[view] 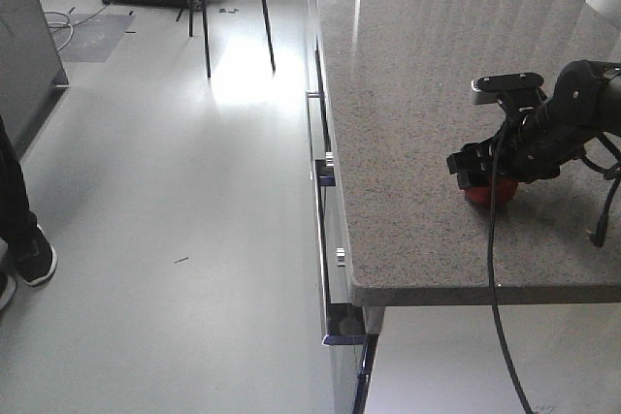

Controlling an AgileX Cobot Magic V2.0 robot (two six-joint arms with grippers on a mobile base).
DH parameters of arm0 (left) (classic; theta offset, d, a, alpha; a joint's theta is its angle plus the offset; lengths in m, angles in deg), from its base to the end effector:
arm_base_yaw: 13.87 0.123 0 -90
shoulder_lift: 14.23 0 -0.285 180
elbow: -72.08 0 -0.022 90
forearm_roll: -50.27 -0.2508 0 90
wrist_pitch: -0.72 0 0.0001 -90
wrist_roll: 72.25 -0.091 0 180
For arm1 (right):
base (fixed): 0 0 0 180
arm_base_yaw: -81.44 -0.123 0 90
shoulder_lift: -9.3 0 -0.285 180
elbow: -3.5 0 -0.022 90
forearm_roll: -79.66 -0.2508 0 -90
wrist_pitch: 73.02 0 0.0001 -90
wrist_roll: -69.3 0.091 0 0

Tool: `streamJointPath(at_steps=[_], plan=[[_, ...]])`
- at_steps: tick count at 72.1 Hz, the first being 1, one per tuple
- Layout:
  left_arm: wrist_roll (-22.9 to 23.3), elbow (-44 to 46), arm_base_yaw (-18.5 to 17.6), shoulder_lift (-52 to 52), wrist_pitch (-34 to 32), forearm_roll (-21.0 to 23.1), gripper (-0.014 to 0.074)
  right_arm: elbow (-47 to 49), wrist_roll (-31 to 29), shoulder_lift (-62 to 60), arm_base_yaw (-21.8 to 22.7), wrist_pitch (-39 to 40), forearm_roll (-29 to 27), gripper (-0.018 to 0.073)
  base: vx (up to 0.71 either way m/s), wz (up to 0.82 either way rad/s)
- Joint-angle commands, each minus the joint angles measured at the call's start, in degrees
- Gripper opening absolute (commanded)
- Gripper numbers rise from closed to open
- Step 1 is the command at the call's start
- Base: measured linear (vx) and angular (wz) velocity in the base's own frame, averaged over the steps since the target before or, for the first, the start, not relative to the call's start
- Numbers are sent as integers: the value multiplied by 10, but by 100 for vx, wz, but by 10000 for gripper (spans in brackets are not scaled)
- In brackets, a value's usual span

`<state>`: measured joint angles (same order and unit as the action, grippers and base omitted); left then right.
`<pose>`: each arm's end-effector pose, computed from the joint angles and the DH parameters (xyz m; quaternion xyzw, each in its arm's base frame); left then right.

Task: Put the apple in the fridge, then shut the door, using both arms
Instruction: 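Lift the apple in the right gripper and turn the base away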

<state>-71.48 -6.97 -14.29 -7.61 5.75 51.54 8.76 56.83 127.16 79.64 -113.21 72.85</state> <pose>0.0563 -0.0006 0.1955 -0.0093 0.7113 -0.0157 0.7026 0.4144 0.0200 0.2183 -0.0857 0.9671 0.0259 0.2383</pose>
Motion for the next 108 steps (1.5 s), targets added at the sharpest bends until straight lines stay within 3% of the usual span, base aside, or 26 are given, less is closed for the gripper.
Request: streamJointPath(at_steps=[1, 66, 108], plan=[[-1, 1, -3, -4, -47, 4, -6, 16, -6, -28, 0, 3, 0, 174, 0, 0], [-1, 1, -3, -4, -47, 4, -6, 16, -6, -28, 0, 4, 1, 174, 0, 2], [-1, 1, -3, -4, -47, 4, -6, 16, -6, -28, 0, 4, 1, 174, -4, 31]])
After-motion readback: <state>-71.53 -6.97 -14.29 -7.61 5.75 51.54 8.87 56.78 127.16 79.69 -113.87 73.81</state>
